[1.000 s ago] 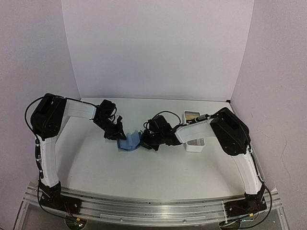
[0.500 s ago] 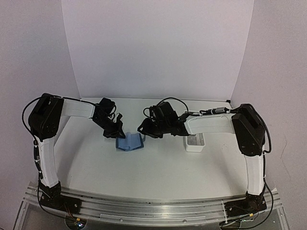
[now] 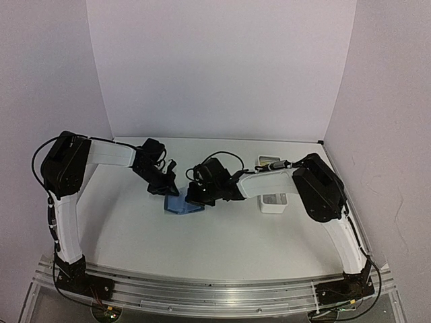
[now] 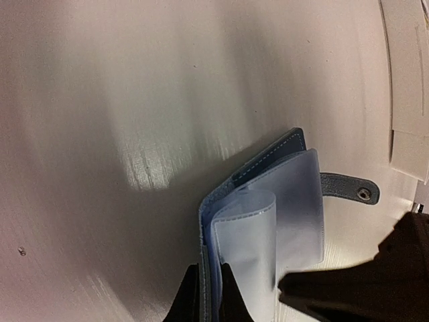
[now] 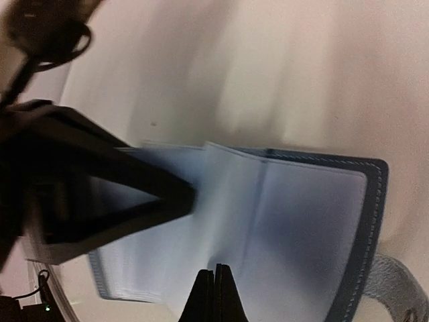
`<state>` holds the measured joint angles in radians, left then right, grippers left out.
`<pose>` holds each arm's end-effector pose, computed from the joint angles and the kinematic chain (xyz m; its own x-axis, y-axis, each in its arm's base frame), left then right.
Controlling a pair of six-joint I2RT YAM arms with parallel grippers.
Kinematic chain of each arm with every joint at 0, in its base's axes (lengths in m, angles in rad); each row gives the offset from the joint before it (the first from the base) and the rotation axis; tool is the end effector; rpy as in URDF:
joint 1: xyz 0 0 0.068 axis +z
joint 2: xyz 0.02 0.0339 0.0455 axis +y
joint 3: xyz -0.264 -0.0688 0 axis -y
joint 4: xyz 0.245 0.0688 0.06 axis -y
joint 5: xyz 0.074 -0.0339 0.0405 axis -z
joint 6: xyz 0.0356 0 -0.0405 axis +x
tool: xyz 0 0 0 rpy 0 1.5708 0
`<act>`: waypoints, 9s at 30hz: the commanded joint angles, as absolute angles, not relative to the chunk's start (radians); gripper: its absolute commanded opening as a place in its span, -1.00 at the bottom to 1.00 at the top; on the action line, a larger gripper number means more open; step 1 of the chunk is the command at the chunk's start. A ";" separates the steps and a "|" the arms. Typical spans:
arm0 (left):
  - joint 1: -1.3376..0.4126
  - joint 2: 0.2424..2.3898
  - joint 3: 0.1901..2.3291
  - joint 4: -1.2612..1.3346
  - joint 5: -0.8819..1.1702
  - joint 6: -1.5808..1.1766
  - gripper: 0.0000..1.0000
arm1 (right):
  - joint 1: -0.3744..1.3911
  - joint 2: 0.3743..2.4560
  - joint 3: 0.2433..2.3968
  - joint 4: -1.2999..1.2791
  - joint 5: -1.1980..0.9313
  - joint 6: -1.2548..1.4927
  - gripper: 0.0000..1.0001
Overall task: Put the credit cards into the card holder
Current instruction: Open the card holder at the center of the board, then pick up the credit card from the storage box.
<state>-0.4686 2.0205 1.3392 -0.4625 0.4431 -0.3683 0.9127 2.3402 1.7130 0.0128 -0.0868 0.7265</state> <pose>0.3561 -0.1974 0.1469 -0.9616 0.1222 -0.2459 0.2361 0.8252 -0.5132 0.3197 0.4186 0.1448 -0.8159 0.0266 -0.5776 -0.3874 0.7165 0.5801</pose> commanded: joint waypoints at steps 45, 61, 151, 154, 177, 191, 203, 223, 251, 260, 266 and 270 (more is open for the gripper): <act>-0.388 1.914 1.349 -0.474 0.401 -0.003 -0.02 | 0.864 2.377 1.594 0.008 -0.126 0.889 -1.00; -0.390 1.972 1.328 -0.455 0.368 0.071 -0.07 | 0.900 2.425 1.721 0.159 -0.190 0.777 -1.00; -0.345 1.832 1.150 -0.421 0.452 -0.407 -1.00 | 0.845 2.441 1.836 0.000 -0.251 0.751 -1.00; -0.352 1.831 1.171 -0.425 0.473 -0.400 -1.00 | 0.844 2.429 1.840 0.000 -0.244 0.748 -1.00; -0.358 1.837 1.434 -0.482 0.617 -0.237 0.11 | 0.731 2.136 1.828 -0.024 -0.309 0.470 0.44; -0.337 1.682 1.323 -0.302 0.725 -0.004 0.99 | 0.501 1.812 1.490 -0.069 0.163 -0.599 0.97; -0.339 1.704 1.193 0.101 0.720 0.145 0.99 | 0.359 1.905 1.459 -0.069 -0.021 -1.165 0.84; -0.339 1.799 1.133 0.232 0.667 0.071 0.98 | 0.360 2.094 1.489 -0.069 0.012 -1.363 0.24; -0.339 1.830 1.150 0.233 0.664 0.022 0.98 | 0.359 2.198 1.534 -0.009 0.146 -1.453 -0.13; -0.339 1.838 1.154 0.229 0.664 0.022 0.99 | 0.361 2.196 1.520 0.017 0.147 -1.450 -0.31; -0.339 1.836 1.149 0.229 0.664 0.022 0.99 | 0.360 2.196 1.508 0.017 0.145 -1.439 -0.41; -0.339 1.834 1.146 0.226 0.663 0.023 0.99 | 0.360 2.195 1.500 0.015 0.140 -1.426 -0.47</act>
<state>-0.3431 1.8233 1.1366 0.1951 0.6544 0.0254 0.3588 2.1788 1.5089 -0.0025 0.1398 -1.4452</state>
